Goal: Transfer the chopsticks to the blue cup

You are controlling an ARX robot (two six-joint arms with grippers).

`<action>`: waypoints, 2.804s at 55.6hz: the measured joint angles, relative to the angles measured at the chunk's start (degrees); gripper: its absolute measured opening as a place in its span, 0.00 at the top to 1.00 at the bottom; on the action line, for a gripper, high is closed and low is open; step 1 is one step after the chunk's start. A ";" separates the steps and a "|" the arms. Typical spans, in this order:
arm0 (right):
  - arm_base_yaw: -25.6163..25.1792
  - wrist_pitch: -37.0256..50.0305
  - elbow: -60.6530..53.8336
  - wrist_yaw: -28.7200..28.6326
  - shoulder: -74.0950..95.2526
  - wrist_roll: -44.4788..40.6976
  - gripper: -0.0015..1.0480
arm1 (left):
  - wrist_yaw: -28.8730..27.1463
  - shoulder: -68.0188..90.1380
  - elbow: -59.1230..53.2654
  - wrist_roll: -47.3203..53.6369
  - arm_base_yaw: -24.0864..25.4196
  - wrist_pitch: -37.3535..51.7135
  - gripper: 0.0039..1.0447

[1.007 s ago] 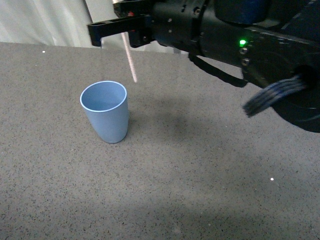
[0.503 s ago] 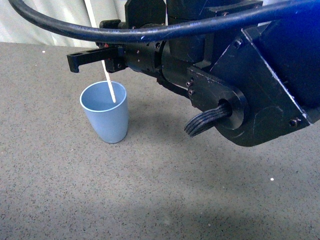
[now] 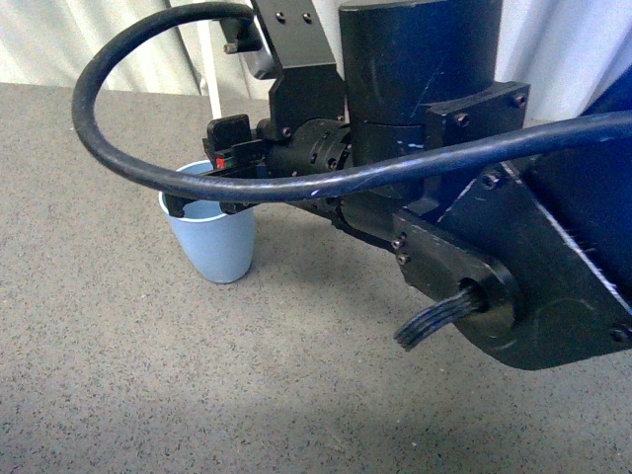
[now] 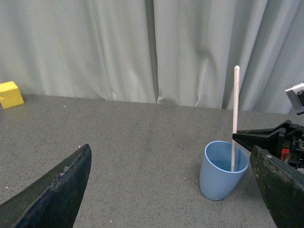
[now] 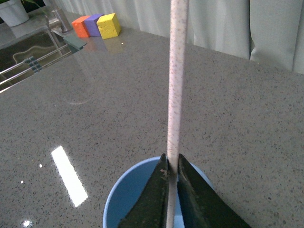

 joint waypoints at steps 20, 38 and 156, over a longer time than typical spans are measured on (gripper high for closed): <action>-3.67 -1.49 -13.68 5.77 -16.55 3.85 0.22 | 0.00 0.00 0.00 0.00 0.00 0.00 0.06; -15.41 -22.18 -24.79 27.21 -31.76 5.73 0.09 | 0.00 0.00 0.00 0.00 0.00 0.00 0.06; -34.18 -46.77 -56.02 16.09 -116.26 -9.49 0.99 | -0.02 0.07 0.00 0.00 0.00 0.00 0.06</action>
